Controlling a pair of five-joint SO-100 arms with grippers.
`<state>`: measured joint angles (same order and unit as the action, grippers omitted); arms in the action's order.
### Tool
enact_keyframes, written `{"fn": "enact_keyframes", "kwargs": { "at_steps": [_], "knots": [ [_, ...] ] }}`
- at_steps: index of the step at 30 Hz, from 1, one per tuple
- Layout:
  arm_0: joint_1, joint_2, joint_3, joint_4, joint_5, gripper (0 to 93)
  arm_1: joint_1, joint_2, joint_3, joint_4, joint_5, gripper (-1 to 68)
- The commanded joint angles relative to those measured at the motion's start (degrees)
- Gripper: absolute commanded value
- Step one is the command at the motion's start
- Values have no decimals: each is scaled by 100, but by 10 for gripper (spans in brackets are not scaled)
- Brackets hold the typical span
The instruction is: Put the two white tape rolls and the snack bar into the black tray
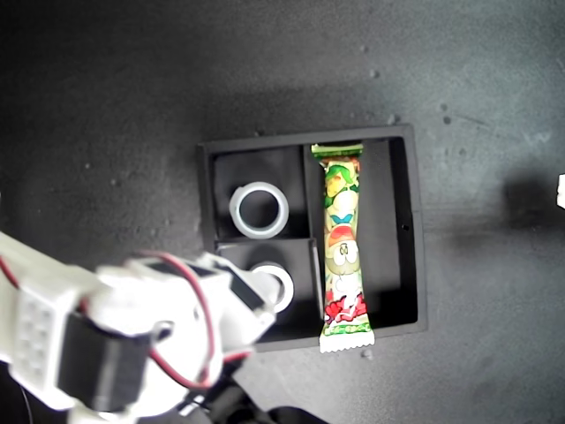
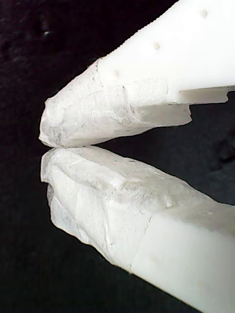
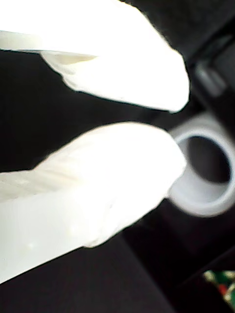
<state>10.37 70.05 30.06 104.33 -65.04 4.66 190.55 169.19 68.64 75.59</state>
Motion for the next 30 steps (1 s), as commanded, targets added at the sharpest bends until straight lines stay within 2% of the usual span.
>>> {"fn": "enact_keyframes", "kwargs": {
  "at_steps": [1, 5, 10, 15, 20, 22, 27, 30],
  "knots": [
    [-396, 1740, 1775, 62, 79, 1, 176, 141, 431, -211, 88, -4],
    [-861, 3190, 4263, -554, -44, 1, 422, 141, 976, -255, 281, -4],
    [-1477, 5379, 7497, -1872, -35, 1, 659, 105, 976, 817, 993, -1],
    [-1626, 6855, 10151, -3287, -211, 0, 325, 53, 976, 835, 993, -1],
    [-1617, 7699, 12270, -4641, -668, 0, 932, 62, 976, 835, 35, 0],
    [-1608, 8077, 12779, -4755, -879, 0, 1160, 62, 976, 835, -396, 0],
    [-1336, 10107, 14282, -4693, -1424, 0, 1178, 123, 976, 817, -1274, 0],
    [-1222, 12243, 14977, -3454, -1846, 0, 1178, 123, 976, 817, -1266, 0]
  ]
}}
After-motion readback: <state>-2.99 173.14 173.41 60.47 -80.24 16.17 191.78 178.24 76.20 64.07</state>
